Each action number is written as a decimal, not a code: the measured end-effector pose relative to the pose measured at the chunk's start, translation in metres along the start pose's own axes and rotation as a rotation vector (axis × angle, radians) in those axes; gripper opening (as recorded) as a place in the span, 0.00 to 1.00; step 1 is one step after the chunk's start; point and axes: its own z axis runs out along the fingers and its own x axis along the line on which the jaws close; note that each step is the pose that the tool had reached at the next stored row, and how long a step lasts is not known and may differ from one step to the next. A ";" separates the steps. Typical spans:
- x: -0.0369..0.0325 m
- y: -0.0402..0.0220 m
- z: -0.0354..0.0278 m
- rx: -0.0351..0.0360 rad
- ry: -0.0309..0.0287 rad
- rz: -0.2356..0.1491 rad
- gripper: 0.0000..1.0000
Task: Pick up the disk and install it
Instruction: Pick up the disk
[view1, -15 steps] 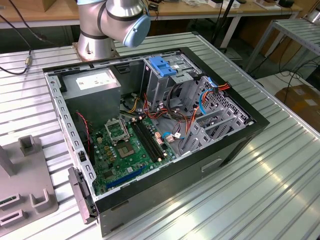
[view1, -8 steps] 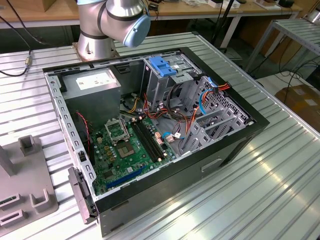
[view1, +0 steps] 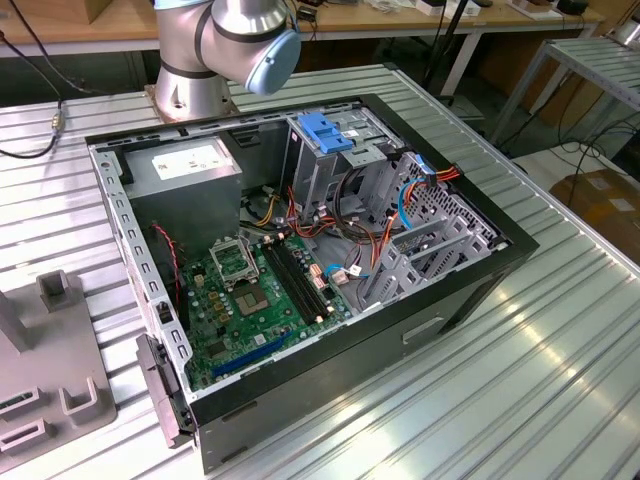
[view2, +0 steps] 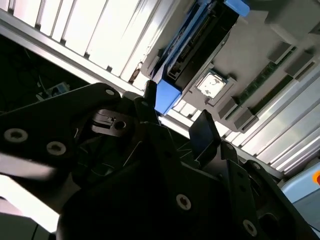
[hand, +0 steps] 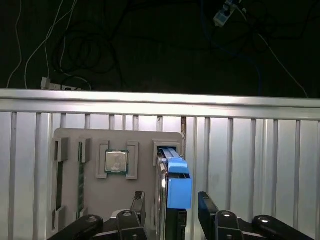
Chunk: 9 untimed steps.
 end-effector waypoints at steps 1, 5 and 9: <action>-0.0010 0.0000 0.0022 0.0002 -0.0001 0.003 0.54; -0.0016 0.0024 0.0081 0.0002 -0.0003 0.014 0.54; -0.0016 0.0032 0.0135 0.0005 -0.0005 0.019 0.61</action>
